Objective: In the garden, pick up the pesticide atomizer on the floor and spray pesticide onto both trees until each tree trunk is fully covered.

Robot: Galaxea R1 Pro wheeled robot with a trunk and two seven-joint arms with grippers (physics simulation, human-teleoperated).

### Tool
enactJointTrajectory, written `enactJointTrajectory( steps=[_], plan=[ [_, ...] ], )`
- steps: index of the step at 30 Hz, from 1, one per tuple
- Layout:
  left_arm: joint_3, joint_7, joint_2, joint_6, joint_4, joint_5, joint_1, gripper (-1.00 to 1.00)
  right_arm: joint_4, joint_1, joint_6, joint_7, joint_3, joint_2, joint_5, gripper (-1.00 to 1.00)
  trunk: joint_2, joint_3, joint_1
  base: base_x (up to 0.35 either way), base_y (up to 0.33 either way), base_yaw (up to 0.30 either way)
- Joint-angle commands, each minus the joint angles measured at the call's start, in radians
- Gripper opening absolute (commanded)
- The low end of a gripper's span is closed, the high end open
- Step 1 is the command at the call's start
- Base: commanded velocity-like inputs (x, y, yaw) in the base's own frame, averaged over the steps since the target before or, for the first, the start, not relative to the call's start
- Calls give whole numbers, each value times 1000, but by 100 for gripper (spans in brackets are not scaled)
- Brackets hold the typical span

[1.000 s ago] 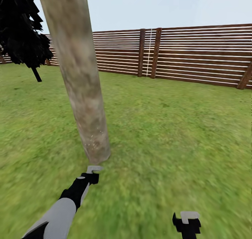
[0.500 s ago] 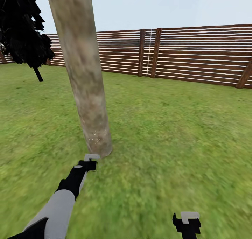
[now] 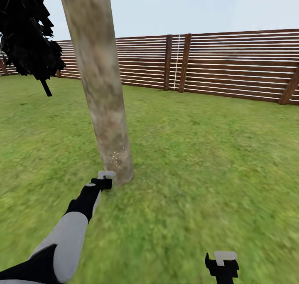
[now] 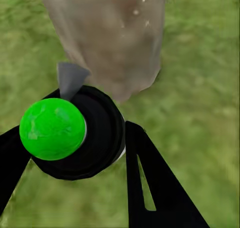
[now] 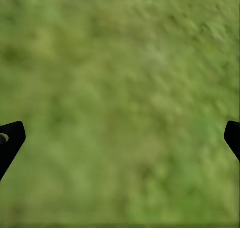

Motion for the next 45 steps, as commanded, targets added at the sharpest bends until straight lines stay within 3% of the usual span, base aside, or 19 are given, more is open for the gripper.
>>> enactJointTrajectory(
  steps=[1,4,7,10,13,16,18,21,25,29,32,34,36,37,39,42,45],
  plan=[
    [10,-10,3,12,-9,-10,-18,-100,1,-1,-3,-3,-8,0,11,100,0,-1,0,-2,0,0],
    [8,-13,1,110,-75,-11,-69,-100,1,-1,-3,-3,-8,1,11,100,0,-1,0,0,0,0],
    [6,-42,5,130,-126,-11,-74,-100,1,-1,-3,-3,-8,1,12,100,0,-1,0,0,0,0],
    [5,-150,42,137,-143,-16,-77,-100,1,-1,-3,-3,-8,3,13,100,0,-1,0,0,0,0],
    [0,-164,27,156,-143,-16,-84,-100,1,-1,-3,-3,-8,2,13,100,0,-1,0,0,0,0],
    [-38,-160,16,246,-165,-17,-109,-100,1,-1,-3,-3,-8,2,12,100,0,-1,0,0,0,0],
    [-47,-162,14,312,-253,-16,-109,-100,1,-1,-3,-3,-8,1,12,100,0,-1,0,-29,-22,0],
    [-97,-162,13,369,-329,-14,-107,-100,1,-1,-3,-3,-8,1,12,100,0,-1,0,-163,-154,45],
    [-117,-158,12,382,-330,-10,-99,-100,1,-1,-3,-3,-8,3,12,100,0,-1,0,-49,-251,241],
    [-119,-152,-10,381,-276,-10,-96,-100,1,-1,-3,-3,-8,3,12,100,0,-1,0,246,-119,72],
    [-113,-151,2,381,-271,-13,-95,-100,1,-1,-3,-3,-8,3,12,100,0,-1,0,330,-10,5],
    [-93,-150,37,379,-271,-14,-93,-100,1,-1,-3,-3,-8,3,12,100,0,-1,0,206,-1,0],
    [-90,-149,44,378,-271,-16,-92,-100,1,-1,-3,-3,-8,3,12,100,0,-1,0,55,0,0],
    [-92,-143,38,377,-270,-17,-91,-100,1,-1,-3,-3,-8,3,12,100,0,-1,0,-99,0,0],
    [-94,-72,-9,374,-269,-14,-61,-100,1,-1,-3,-3,-8,4,12,100,0,-1,0,-271,-56,166],
    [-94,-41,-24,374,-268,-6,-48,-100,1,-1,-3,-3,-8,5,12,100,0,-1,0,-260,-119,253],
    [-92,-37,-21,373,-264,41,-46,-100,1,-1,-3,-3,-8,5,12,100,0,-1,0,-90,-235,209]
  ],
)
